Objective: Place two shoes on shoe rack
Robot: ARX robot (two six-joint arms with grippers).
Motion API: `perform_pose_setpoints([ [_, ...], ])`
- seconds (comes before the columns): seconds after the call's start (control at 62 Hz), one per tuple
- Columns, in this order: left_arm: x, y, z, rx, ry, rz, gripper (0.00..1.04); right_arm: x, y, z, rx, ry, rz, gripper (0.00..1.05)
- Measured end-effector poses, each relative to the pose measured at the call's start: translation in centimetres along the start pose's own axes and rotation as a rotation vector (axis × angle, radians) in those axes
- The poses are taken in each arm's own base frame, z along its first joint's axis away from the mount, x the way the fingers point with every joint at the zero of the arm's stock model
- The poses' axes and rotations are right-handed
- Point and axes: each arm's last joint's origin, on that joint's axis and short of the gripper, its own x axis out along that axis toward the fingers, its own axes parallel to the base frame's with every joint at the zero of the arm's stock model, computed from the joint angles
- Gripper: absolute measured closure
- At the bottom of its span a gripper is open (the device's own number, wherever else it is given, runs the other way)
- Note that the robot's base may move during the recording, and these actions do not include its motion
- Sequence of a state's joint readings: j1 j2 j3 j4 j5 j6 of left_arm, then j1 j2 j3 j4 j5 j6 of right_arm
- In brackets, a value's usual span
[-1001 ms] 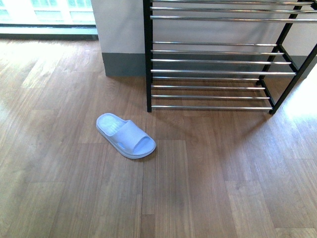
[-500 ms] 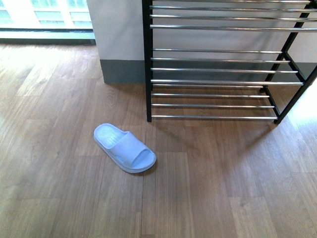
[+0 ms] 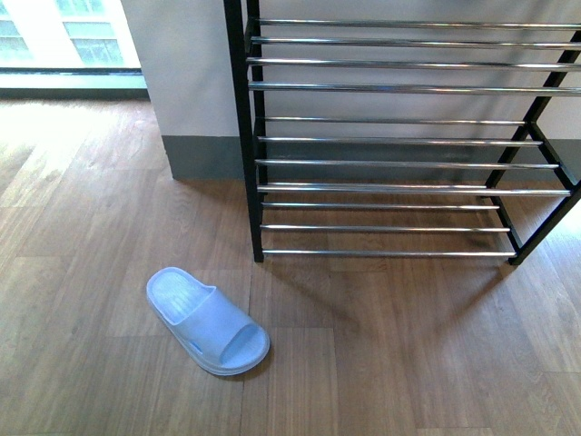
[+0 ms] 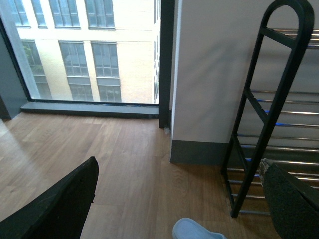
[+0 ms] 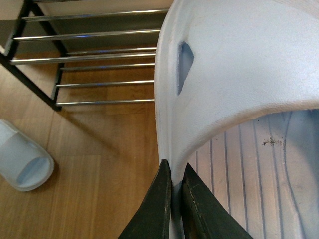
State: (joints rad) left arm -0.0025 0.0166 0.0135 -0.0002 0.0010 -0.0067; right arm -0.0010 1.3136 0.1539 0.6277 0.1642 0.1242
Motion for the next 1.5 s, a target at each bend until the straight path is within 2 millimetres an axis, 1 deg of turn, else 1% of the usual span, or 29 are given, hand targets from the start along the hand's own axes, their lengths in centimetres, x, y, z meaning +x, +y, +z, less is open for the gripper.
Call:
perform_pose_setpoints([
  [0.242, 0.0, 0.0, 0.0, 0.006, 0.007, 0.013, 0.09, 0.0, 0.0, 0.0, 0.0, -0.001, 0.005, 1.03],
  [0.307, 0.2, -0.1, -0.1, 0.074, 0.157, 0.121, 0.09, 0.0, 0.0, 0.0, 0.0, 0.0, 0.008, 1.03],
  [0.355, 0.8, -0.2, 0.0, 0.114, 0.213, 0.159, 0.09, 0.0, 0.0, 0.0, 0.0, 0.0, 0.007, 1.03],
  [0.387, 1.8, -0.4, 0.2, 0.16, 0.253, 0.143, 0.09, 0.0, 0.0, 0.0, 0.0, -0.001, 0.007, 1.03],
  [0.404, 1.9, -0.4, 0.2, 0.164, 0.256, 0.136, 0.09, 0.0, 0.0, 0.0, 0.0, -0.001, 0.007, 1.03],
  [0.533, 5.9, -1.7, 1.0, 0.269, 0.283, -0.039, 0.09, 0.0, 0.0, 0.0, 0.001, 0.0, 0.007, 1.03],
  [0.565, 7.1, -2.1, 0.9, 0.311, 0.29, -0.082, 0.09, 0.0, 0.0, 0.0, 0.0, 0.0, 0.007, 1.03],
  [0.581, 8.3, -2.5, 0.8, 0.354, 0.302, -0.118, 0.09, 0.0, 0.0, 0.0, 0.001, 0.0, 0.007, 1.03],
  [0.613, 10.0, -3.1, 0.4, 0.418, 0.32, -0.17, 0.09, 0.0, 0.0, 0.0, 0.0, 0.0, 0.007, 1.03],
  [0.629, 11.3, -3.5, -0.1, 0.467, 0.345, -0.213, 0.09, 0.0, 0.0, 0.0, 0.0, 0.0, 0.007, 1.03],
  [0.646, 12.2, -3.7, -0.6, 0.494, 0.367, -0.236, 0.09, 0.0, 0.0, 0.0, 0.001, 0.0, 0.007, 1.03],
  [0.694, 13.8, -4.2, -1.9, 0.571, 0.415, -0.29, 0.09, 0.0, 0.0, 0.0, 0.001, 0.0, 0.007, 1.03],
  [0.71, 14.5, -4.5, -2.7, 0.607, 0.445, -0.319, 0.09, 0.0, 0.0, 0.0, 0.0, 0.0, 0.007, 1.03],
  [0.775, 16.4, -5.2, -4.9, 0.709, 0.534, -0.418, 0.09, 0.0, 0.0, 0.0, 0.001, 0.0, 0.007, 1.03],
  [0.872, 19.0, -5.9, -8.1, 0.859, 0.633, -0.519, 0.09, 0.0, 0.0, 0.0, 0.001, 0.0, 0.007, 1.03],
  [0.888, 19.0, -5.9, -8.4, 0.868, 0.641, -0.527, 0.09, 0.0, 0.0, 0.0, 0.001, 0.0, 0.007, 1.03],
  [0.92, 20.4, -6.1, -9.9, 0.955, 0.675, -0.577, 0.09, 0.0, 0.0, 0.0, 0.0, 0.0, 0.007, 1.03],
  [0.936, 20.6, -6.2, -10.2, 0.972, 0.684, -0.589, 0.09, 0.0, 0.0, 0.0, 0.001, 0.0, 0.007, 1.03],
  [1.001, 22.2, -6.2, -12.9, 1.085, 0.744, -0.646, 0.09, 0.0, 0.0, 0.0, 0.001, 0.0, 0.007, 1.03],
  [1.065, 23.2, -6.1, -15.2, 1.169, 0.794, -0.692, 0.09, 0.0, 0.0, 0.0, 0.001, 0.0, 0.007, 1.03],
  [1.081, 23.2, -6.1, -15.2, 1.169, 0.795, -0.692, 0.09, 0.0, 0.0, 0.0, 0.001, 0.0, 0.007, 1.03],
  [1.098, 23.8, -6.1, -16.9, 1.194, 0.823, -0.729, 0.09, 0.0, 0.0, 0.0, 0.001, 0.0, 0.007, 1.03],
  [1.162, 24.6, -6.1, -19.8, 1.211, 0.876, -0.797, 0.09, 0.0, 0.0, 0.0, 0.001, 0.0, 0.007, 1.03],
  [1.194, 24.8, -6.1, -20.8, 1.221, 0.889, -0.822, 0.09, 0.0, 0.0, 0.0, 0.001, 0.0, 0.007, 1.03],
  [1.388, 25.6, -6.1, -25.5, 1.223, 0.978, -0.937, 0.09, 0.0, 0.0, 0.0, 0.001, 0.0, 0.007, 1.03],
  [1.42, 25.8, -6.0, -26.1, 1.225, 0.996, -0.939, 0.09, 0.0, 0.0, 0.0, 0.001, 0.0, 0.007, 1.03],
  [1.501, 26.0, -6.0, -27.1, 1.235, 1.066, -0.957, 0.09, 0.0, 0.0, 0.0, 0.001, 0.0, 0.007, 1.03],
])
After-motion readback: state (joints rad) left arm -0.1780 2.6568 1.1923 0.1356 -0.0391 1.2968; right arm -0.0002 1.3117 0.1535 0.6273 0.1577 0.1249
